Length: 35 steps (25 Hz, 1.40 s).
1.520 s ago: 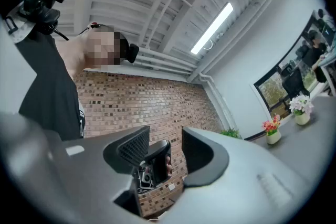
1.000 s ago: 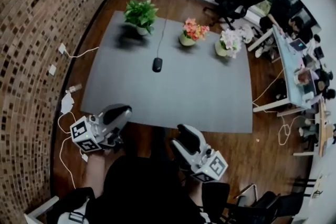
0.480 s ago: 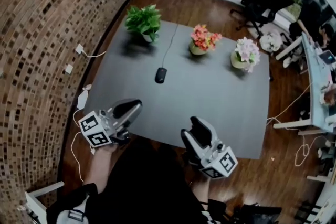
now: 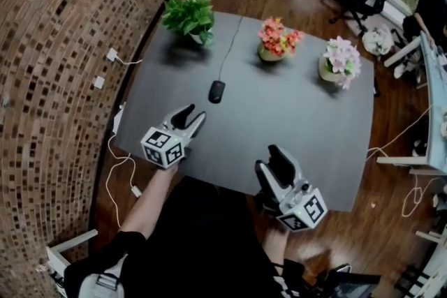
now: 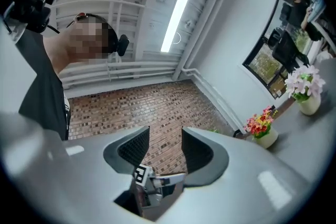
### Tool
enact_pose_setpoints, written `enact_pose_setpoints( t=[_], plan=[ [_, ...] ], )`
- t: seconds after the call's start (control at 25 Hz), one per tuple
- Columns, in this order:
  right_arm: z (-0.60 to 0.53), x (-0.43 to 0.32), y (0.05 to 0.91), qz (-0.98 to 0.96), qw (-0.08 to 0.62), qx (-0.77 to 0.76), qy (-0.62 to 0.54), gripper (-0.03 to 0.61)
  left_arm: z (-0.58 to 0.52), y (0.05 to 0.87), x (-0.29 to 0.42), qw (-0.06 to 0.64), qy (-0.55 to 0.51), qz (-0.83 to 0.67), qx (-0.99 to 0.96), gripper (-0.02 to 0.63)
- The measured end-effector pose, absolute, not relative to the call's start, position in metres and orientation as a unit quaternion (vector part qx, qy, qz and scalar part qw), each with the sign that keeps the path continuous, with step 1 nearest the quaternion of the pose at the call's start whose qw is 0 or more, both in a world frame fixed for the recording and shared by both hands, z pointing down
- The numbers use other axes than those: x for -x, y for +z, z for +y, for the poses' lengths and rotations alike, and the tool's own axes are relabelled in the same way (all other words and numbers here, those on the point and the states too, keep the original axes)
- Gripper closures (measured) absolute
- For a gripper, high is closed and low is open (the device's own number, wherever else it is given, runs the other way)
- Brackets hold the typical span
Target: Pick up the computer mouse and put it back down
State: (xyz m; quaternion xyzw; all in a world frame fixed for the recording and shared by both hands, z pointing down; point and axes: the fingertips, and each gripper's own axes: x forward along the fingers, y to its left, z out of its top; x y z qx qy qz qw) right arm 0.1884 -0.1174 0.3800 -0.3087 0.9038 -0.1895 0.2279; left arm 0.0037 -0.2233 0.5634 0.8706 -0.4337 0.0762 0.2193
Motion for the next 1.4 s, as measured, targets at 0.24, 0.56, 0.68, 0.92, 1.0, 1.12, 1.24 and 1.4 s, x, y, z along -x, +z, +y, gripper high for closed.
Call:
enact_pose_setpoints(
  t=[0.24, 0.56, 0.68, 0.92, 1.0, 1.12, 1.24, 1.4],
  plan=[
    [-0.122, -0.193, 0.383, 0.896, 0.204, 0.339, -0.202, 0.391, -0.318, 0.713, -0.013, 0.213, 0.24, -0.498, -0.805, 0.186],
    [-0.13, -0.196, 0.38, 0.886, 0.175, 0.38, -0.201, 0.391, -0.375, 0.819, -0.007, 0.261, 0.345, -0.518, -0.738, 0.186],
    [-0.136, -0.187, 0.378, 0.89, 0.171, 0.373, -0.201, 0.391, -0.375, 0.818, -0.02, 0.242, 0.364, -0.491, -0.753, 0.308],
    [-0.135, -0.188, 0.393, 0.887, 0.183, 0.366, -0.214, 0.391, -0.356, 0.796, -0.021, 0.361, 0.287, -0.452, -0.764, 0.322],
    [-0.136, -0.187, 0.392, 0.89, 0.186, 0.358, -0.214, 0.391, -0.356, 0.75, -0.032, 0.418, 0.175, -0.417, -0.788, 0.322],
    [-0.146, -0.178, 0.373, 0.901, 0.19, 0.334, -0.2, 0.391, -0.368, 0.646, -0.035, 0.429, 0.022, -0.376, -0.821, 0.322],
    [-0.151, -0.18, 0.367, 0.905, 0.198, 0.323, -0.195, 0.391, -0.381, 0.515, -0.029, 0.379, -0.081, -0.34, -0.857, 0.323],
    [-0.153, -0.179, 0.361, 0.908, 0.209, 0.309, -0.19, 0.391, -0.386, 0.343, -0.021, 0.282, -0.173, -0.276, -0.903, 0.325]
  ],
)
